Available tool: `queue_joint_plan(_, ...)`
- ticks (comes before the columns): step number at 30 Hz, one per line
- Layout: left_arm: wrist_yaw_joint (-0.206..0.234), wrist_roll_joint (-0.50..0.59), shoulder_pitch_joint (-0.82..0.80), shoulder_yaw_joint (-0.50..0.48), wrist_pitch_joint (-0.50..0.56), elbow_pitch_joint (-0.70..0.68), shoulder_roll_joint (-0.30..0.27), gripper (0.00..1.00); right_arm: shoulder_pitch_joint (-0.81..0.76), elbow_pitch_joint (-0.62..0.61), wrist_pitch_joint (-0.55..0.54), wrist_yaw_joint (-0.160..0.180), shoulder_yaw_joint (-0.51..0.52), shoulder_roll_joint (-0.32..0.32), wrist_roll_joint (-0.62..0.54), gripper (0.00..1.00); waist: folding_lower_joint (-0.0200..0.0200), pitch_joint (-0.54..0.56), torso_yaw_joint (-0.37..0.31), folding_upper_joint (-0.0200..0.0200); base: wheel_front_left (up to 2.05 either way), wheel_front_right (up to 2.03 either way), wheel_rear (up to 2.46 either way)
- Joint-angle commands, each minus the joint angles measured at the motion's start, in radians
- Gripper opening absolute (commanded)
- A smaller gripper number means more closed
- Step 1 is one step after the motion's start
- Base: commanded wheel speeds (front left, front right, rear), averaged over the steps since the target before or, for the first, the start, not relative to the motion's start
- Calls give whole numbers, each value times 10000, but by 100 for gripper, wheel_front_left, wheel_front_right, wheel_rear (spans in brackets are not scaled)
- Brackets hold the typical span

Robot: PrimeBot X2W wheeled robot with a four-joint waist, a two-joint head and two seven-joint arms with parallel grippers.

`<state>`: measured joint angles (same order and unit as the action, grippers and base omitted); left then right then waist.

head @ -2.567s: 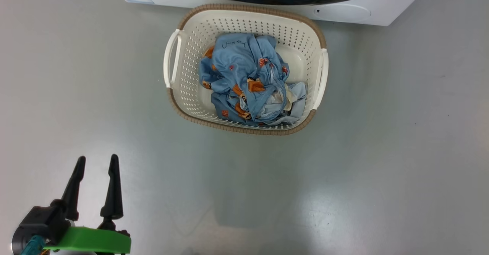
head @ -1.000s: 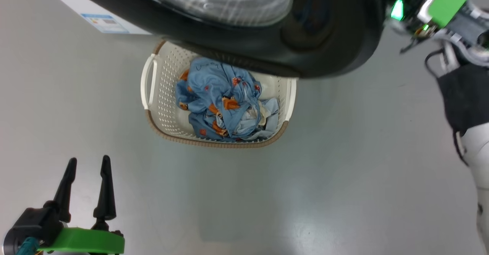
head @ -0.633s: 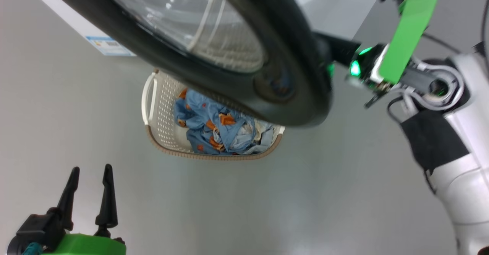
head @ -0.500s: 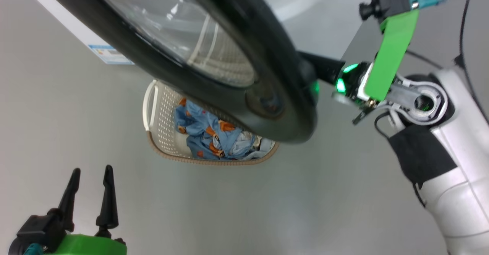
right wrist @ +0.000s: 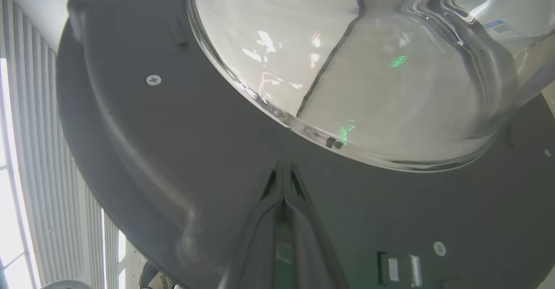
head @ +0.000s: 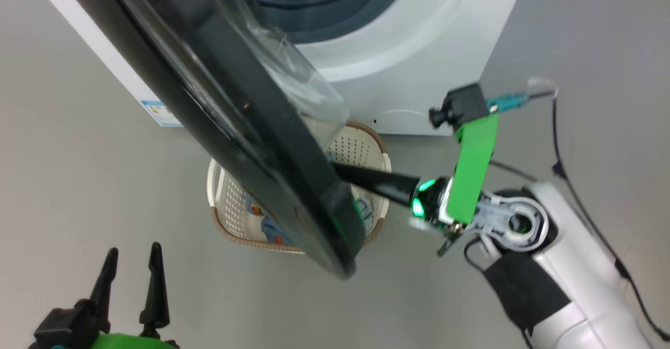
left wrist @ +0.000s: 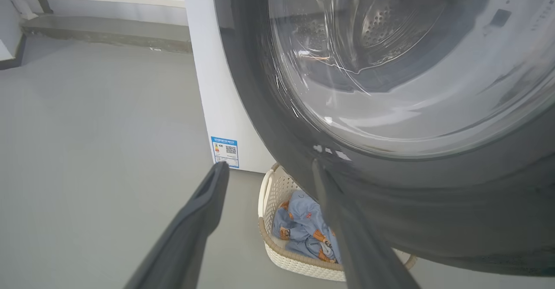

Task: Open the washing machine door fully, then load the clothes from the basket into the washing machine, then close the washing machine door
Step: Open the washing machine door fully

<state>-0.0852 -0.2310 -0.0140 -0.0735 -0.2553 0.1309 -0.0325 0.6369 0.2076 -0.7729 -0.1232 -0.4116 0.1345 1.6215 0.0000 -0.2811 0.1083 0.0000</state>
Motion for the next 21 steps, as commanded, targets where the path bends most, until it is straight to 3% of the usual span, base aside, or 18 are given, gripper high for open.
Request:
queue_joint_plan(1,106,-154,129,-294,-65,-162,-177,100,-266,-286,-4,-75,-237,-333,49,0,0,317,119,0,0,0,0)
queue_joint_plan(12,267,-349,217,61,-65,-205,-177,100,-998,47,784,-75,-732,-815,140,0,0,948,430,0,0,0,0)
queue_joint_plan(21,398,-501,280,342,-65,-272,-177,100,-1120,145,1602,-75,-1909,-840,814,0,0,1325,734,0,0,0,0)
